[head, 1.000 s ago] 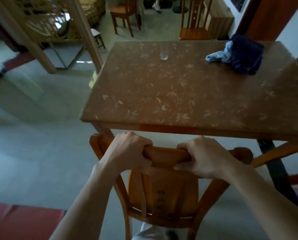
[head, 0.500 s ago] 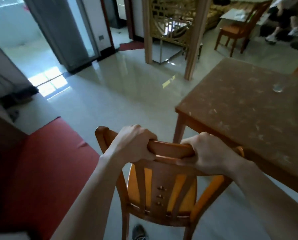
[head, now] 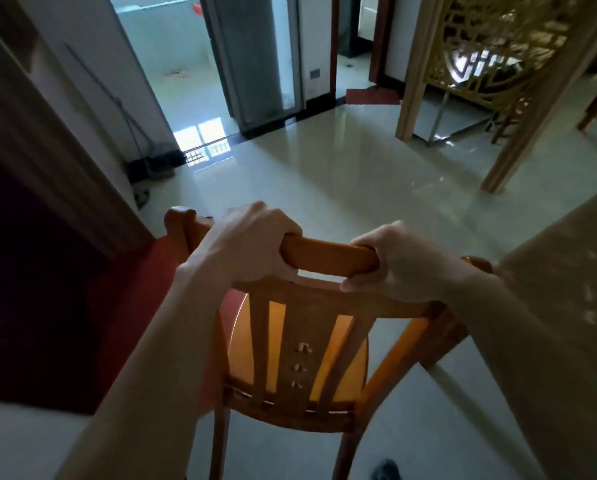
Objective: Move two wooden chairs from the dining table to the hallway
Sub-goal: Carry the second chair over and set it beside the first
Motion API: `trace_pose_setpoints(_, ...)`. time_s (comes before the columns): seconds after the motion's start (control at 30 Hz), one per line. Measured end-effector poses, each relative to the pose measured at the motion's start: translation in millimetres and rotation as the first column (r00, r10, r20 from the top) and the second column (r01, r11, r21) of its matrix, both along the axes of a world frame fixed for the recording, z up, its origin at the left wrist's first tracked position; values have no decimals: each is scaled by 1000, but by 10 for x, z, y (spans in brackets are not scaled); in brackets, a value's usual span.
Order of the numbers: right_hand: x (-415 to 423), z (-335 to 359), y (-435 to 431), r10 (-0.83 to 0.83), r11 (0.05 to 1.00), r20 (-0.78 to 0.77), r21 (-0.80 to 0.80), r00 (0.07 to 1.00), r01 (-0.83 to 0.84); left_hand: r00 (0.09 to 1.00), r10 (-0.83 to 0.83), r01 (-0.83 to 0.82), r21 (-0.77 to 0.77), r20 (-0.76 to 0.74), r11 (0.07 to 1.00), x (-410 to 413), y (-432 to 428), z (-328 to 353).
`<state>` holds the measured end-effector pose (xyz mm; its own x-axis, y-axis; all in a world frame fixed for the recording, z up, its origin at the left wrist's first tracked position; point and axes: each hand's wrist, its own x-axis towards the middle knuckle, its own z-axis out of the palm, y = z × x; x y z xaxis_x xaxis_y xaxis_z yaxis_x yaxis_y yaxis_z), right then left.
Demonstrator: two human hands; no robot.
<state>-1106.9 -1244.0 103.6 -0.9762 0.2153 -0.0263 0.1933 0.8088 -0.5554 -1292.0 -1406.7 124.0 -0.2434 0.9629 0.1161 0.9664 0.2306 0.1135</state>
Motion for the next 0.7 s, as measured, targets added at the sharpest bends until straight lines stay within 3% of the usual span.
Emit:
trace_pose_setpoints(0.43,-1386,506,1659,210,973,-136,127,968,-194,981,185,-185,6,-58,983,-1071,1387,661)
trace_pose_setpoints(0.7,-1953,568,2706,181,976,-112,146,977,-164,992,125,-125,34,11,992,-1699,2475,640)
